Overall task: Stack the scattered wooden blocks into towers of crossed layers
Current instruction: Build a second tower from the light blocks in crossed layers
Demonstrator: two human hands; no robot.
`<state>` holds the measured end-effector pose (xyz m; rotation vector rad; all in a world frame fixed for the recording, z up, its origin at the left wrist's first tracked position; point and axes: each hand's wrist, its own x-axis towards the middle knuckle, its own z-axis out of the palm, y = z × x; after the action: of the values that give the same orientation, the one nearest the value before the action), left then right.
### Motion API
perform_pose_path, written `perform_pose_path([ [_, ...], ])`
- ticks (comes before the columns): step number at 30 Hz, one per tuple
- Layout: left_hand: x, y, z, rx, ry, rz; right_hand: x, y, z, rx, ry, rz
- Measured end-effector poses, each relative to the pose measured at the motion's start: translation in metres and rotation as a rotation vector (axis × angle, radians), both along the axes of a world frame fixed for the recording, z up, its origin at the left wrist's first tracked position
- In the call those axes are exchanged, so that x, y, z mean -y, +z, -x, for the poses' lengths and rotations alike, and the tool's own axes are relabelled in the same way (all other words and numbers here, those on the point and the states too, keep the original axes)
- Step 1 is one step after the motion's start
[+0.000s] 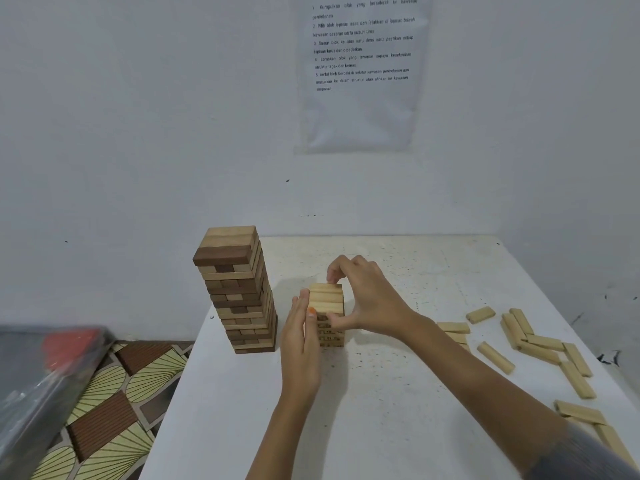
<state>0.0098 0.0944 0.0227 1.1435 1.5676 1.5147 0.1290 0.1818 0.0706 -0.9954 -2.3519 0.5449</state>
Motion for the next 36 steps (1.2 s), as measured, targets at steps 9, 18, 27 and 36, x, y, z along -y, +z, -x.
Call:
perform_pose_path([
  [9,-0.003,-0.008,0.001,-0.044,-0.016,0.013,-0.003,-0.009,-0.002,0.034,-0.026,-0.008],
  [18,-0.004,-0.008,0.000,-0.037,-0.014,0.034,-0.002,-0.010,-0.002,0.048,-0.040,-0.008],
  [27,-0.005,-0.009,0.001,-0.015,-0.018,0.062,0.002,-0.010,-0.003,0.042,-0.054,0.014],
  [36,0.001,-0.006,-0.001,0.026,-0.002,0.054,0.008,-0.014,-0.009,-0.023,-0.037,0.063],
])
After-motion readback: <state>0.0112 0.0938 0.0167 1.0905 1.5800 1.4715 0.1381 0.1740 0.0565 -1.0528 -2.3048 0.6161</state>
